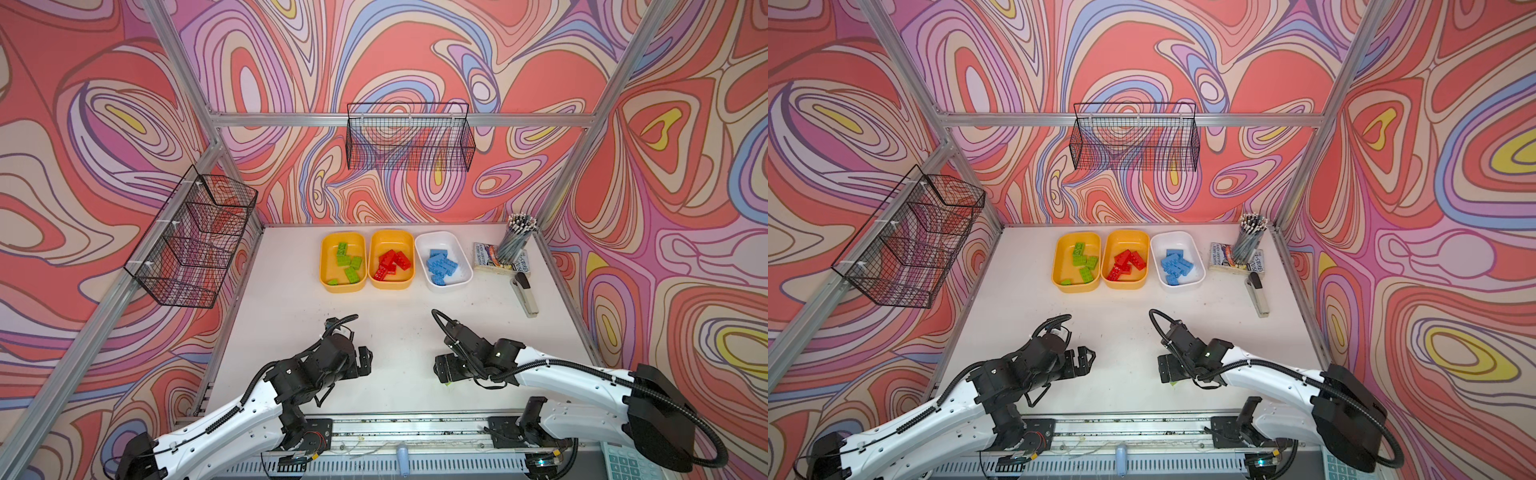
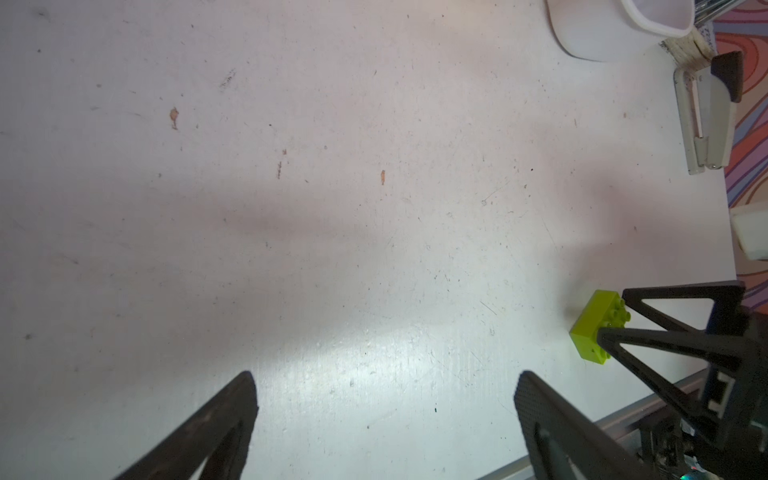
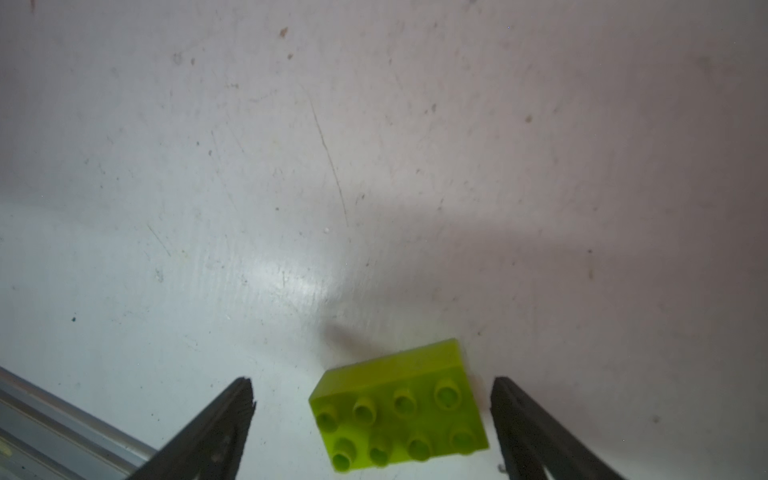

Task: Sort the legos into containers by color
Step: 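Move the right gripper back down to the last green brick on the table, then close the right gripper on the last green brick and lift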

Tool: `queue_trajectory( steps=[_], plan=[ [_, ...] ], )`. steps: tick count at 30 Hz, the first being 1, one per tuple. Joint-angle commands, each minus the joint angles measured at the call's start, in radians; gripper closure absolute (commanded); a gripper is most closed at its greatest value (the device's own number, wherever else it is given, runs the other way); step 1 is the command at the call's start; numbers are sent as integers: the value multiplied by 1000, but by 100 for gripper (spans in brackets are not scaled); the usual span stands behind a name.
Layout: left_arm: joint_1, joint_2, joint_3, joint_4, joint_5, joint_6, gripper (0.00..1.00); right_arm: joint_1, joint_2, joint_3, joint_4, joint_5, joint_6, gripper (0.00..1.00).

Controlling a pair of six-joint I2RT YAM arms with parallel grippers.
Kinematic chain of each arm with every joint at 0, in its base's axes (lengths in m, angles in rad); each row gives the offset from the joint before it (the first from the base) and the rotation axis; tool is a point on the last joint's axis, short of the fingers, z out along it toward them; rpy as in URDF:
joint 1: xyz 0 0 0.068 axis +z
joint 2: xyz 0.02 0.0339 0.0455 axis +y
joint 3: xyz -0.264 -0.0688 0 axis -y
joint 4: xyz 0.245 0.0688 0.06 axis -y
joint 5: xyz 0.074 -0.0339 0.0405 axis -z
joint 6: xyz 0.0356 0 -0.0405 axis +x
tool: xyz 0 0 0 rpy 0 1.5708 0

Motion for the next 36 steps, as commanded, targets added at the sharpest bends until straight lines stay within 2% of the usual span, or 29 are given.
queue_trajectory(
  steps=[1,7,12,14,16,17,19,25,30,36],
  plan=[
    [-5,-35,-19,-61,-50,-25,0,60,40,19,-7,50,57,6],
    [-5,-60,-30,-89,-65,-29,0,148,145,57,-29,95,92,7],
    [-5,-83,-42,-99,-71,-36,0,172,205,100,-45,142,125,13],
    [-5,-95,-41,-110,-78,-34,0,172,206,104,-36,150,142,22],
    [-5,-106,-37,-129,-89,-34,0,172,208,110,-47,162,153,40],
    [-6,-112,-35,-138,-95,-33,0,172,210,115,-55,166,155,44],
    [-5,-122,-34,-152,-105,-33,0,172,206,124,-70,174,159,47],
    [-5,-150,-42,-164,-130,-39,0,172,165,191,-90,218,152,48],
    [-5,-148,-24,-180,-167,-29,0,114,223,366,-34,235,45,48],
    [3,-67,42,-188,-234,7,0,-42,451,682,88,138,-150,49]
  ],
)
